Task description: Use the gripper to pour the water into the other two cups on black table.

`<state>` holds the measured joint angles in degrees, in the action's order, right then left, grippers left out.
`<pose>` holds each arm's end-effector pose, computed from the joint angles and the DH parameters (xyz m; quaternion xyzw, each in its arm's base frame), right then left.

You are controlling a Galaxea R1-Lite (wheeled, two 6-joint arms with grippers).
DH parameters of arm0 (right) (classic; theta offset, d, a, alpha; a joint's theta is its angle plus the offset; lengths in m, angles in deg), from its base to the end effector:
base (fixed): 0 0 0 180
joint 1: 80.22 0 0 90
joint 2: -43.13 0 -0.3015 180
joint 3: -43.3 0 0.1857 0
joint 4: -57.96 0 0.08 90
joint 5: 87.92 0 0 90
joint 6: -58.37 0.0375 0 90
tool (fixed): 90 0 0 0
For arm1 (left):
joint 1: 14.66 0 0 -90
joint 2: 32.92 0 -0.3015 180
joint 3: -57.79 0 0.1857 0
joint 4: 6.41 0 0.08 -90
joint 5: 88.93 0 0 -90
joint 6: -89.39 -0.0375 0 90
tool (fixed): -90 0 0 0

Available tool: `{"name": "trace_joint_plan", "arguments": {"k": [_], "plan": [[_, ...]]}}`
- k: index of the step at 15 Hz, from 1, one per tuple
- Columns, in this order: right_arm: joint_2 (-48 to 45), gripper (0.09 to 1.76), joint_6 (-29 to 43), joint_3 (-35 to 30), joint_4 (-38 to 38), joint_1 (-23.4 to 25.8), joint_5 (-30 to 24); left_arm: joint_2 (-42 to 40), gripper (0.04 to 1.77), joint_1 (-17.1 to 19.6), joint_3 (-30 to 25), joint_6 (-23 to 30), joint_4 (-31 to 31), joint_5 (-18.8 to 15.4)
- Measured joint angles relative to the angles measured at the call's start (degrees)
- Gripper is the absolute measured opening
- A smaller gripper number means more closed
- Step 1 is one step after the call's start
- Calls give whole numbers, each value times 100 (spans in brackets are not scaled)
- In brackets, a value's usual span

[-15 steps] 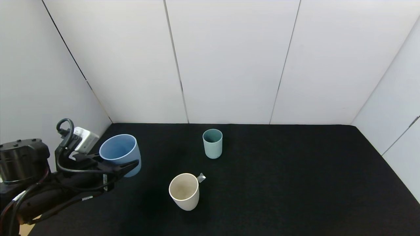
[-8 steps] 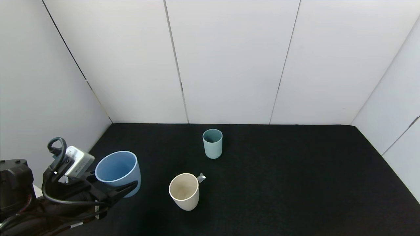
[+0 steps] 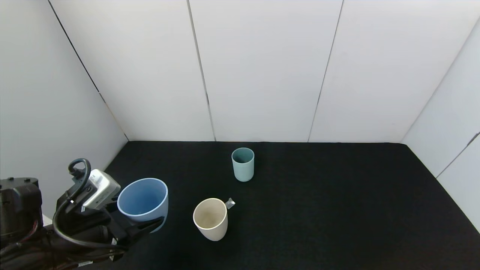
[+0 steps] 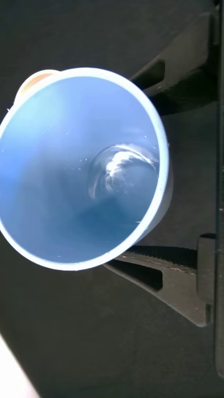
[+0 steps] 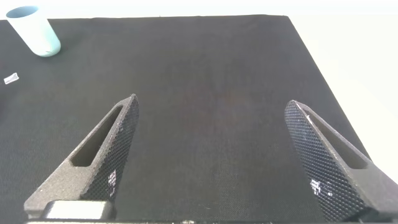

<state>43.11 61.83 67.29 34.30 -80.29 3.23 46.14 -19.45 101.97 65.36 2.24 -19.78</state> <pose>-0.0144 -0.0008 0.0762 0.0302 -0.0033 -0.0093 0.9995 0.1965 -0.0299 0.1390 0.1667 0.1748 -0.2581 0.9354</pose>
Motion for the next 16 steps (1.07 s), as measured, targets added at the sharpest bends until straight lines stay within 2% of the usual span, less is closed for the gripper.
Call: {"name": "trace_joint_plan", "arguments": {"k": [3,5,13,16], "plan": [[0,171,4,0,0,0,-2,-1,120,-35,551,-257,-911,20],[0,171,4,0,-2,0,0,29,120,-121,818,-441,-1208,330],[0,171,4,0,-2,0,0,432,120,-669,1215,-1202,-1307,1436],[0,171,1,0,-2,0,0,551,120,-769,1262,-1397,-1340,1624]]}}
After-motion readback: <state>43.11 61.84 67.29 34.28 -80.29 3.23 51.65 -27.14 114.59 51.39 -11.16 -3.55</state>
